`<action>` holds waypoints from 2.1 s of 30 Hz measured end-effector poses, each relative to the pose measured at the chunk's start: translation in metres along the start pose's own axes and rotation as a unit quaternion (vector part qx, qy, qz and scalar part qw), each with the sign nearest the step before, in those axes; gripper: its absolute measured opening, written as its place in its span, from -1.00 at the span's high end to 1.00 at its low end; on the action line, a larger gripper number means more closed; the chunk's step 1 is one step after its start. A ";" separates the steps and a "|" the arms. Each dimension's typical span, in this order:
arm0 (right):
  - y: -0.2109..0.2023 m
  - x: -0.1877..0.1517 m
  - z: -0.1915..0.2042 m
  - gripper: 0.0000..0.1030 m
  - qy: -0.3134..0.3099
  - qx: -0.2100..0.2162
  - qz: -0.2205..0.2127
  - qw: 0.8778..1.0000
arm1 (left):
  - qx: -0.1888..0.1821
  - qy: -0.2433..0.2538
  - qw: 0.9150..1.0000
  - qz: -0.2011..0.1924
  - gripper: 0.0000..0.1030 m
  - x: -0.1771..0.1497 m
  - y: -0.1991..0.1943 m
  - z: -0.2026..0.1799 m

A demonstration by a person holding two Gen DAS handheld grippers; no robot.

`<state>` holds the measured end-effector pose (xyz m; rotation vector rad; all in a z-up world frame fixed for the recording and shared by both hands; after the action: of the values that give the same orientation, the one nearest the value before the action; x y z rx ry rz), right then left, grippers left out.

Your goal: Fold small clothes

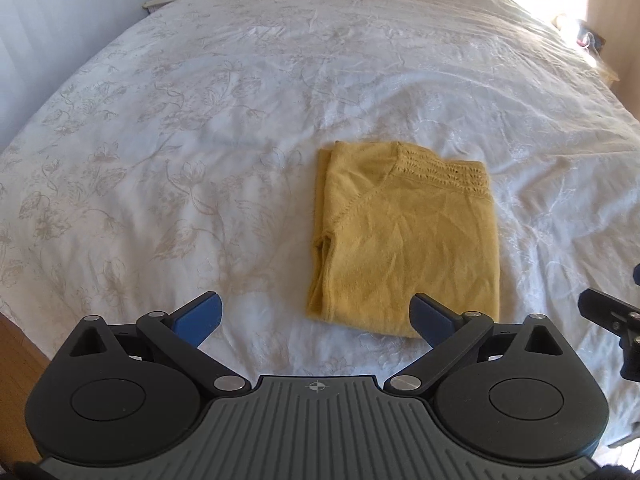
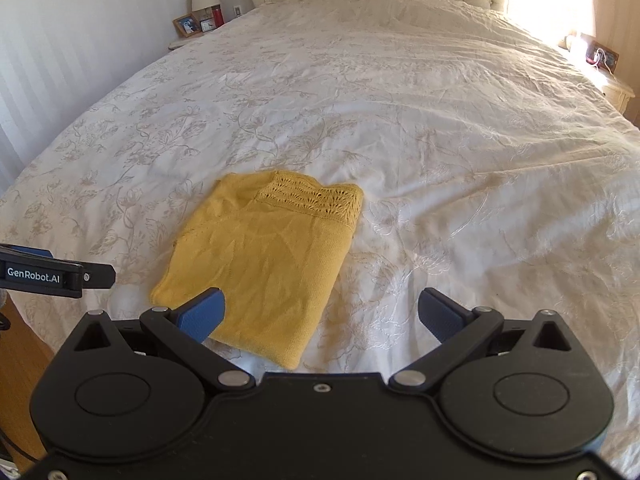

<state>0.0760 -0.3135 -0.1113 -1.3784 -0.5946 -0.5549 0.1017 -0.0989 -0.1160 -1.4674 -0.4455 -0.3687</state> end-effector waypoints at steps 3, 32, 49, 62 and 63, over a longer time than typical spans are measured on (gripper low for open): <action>-0.004 0.004 0.000 -0.98 0.008 -0.007 -0.009 1.000 | 0.020 0.006 1.000 0.000 -0.97 0.003 -0.004 0.001; 0.000 0.006 -0.005 -0.98 0.023 -0.034 0.052 0.998 | 0.017 0.016 0.998 0.058 -0.79 -0.005 -0.003 -0.028; 0.002 0.003 0.000 -0.98 0.044 -0.022 0.057 0.997 | 0.019 0.009 0.998 0.067 -0.79 -0.012 0.001 -0.020; 0.002 0.003 0.007 -0.98 0.055 -0.019 0.058 0.997 | 0.013 0.010 0.997 0.071 -0.79 -0.013 0.001 -0.018; 0.002 0.003 0.007 -0.98 0.055 -0.019 0.059 0.997 | 0.014 0.011 0.997 0.072 -0.79 -0.013 0.001 -0.018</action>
<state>0.0791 -0.3063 -0.1101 -1.3999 -0.4135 -0.5458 0.0919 -0.1171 -0.1248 -1.4579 -0.3232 -0.2626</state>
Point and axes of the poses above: each gripper's, at about its wrist camera, not at the fingertips, and y roughly the way its jaws point, z to its left, x to its top, the point moved 8 cm from there along y, roughly the way its jaws point, and after that the axes turned 1 degree about -z, right-handed, at the moved point
